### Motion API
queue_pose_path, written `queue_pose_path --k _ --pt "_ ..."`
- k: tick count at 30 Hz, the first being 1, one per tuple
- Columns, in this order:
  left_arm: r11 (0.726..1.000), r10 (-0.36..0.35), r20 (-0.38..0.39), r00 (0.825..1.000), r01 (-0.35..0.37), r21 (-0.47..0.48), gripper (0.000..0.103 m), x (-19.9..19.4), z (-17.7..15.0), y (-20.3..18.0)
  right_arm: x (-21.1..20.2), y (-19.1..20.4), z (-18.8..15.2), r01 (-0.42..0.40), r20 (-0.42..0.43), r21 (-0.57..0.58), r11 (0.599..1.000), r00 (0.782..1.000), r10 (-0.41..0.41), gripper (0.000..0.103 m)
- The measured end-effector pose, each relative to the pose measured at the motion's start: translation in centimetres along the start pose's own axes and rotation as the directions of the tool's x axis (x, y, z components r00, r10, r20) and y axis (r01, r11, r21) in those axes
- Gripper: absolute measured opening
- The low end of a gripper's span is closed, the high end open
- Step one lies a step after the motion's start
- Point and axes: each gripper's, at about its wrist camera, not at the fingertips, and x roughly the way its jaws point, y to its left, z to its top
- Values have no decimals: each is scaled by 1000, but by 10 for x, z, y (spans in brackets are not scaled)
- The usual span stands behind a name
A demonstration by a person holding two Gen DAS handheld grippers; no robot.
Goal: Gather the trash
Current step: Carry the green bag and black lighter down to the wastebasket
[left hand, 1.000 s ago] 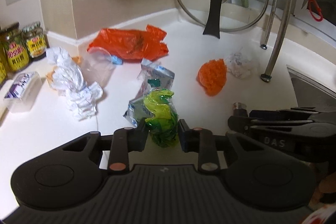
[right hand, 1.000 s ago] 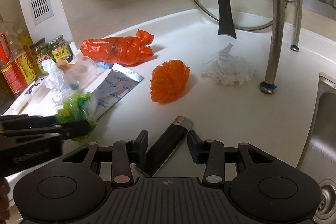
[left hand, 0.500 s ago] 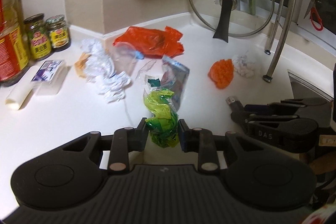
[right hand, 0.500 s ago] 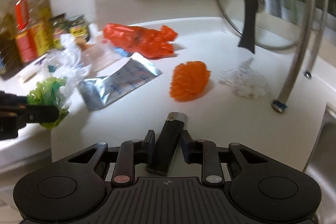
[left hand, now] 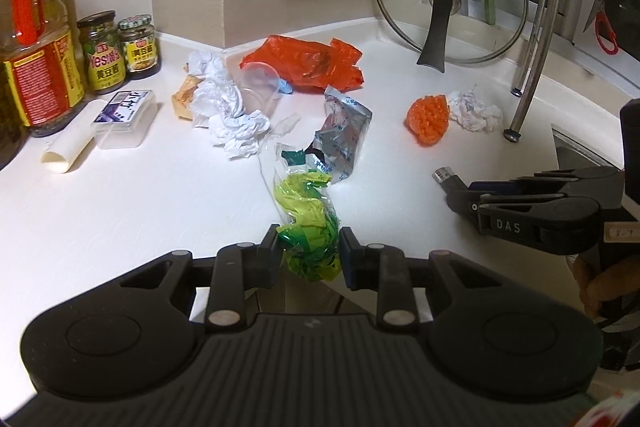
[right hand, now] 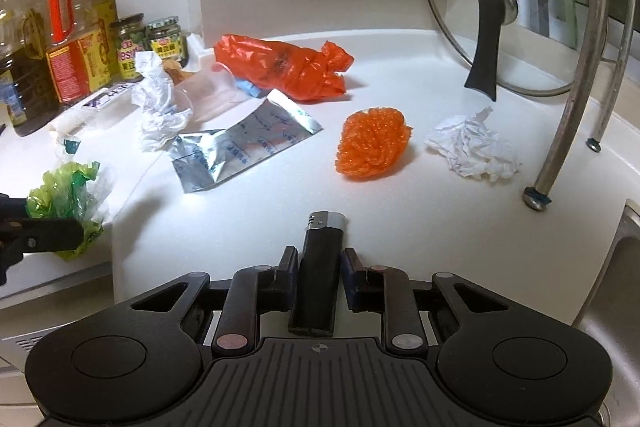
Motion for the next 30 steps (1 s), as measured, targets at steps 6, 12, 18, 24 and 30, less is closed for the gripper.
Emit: queue_pose_path --k 6,12,18,24,30 --pt "999 28 5 1000 -27 -20 26 -13 -6 -1 -10 -7 -4 -49 13 19 999 999 48 23" --pt "998 56 8 998 -55 -40 26 -27 -16 -4 -29 -9 -6 -98 36 39 994 995 97 23" --pt "995 81 3 997 -81 -55 26 -45 -31 -7 -57 -6 -7 -191 63 60 980 980 187 23" --pt "990 114 -8 993 -114 -84 26 -67 -53 -6 -82 12 -16 -299 69 59 952 953 295 23" --pt "979 158 -40 987 -162 -126 26 -89 -82 1 -99 43 -29 -416 37 19 909 909 415 23"
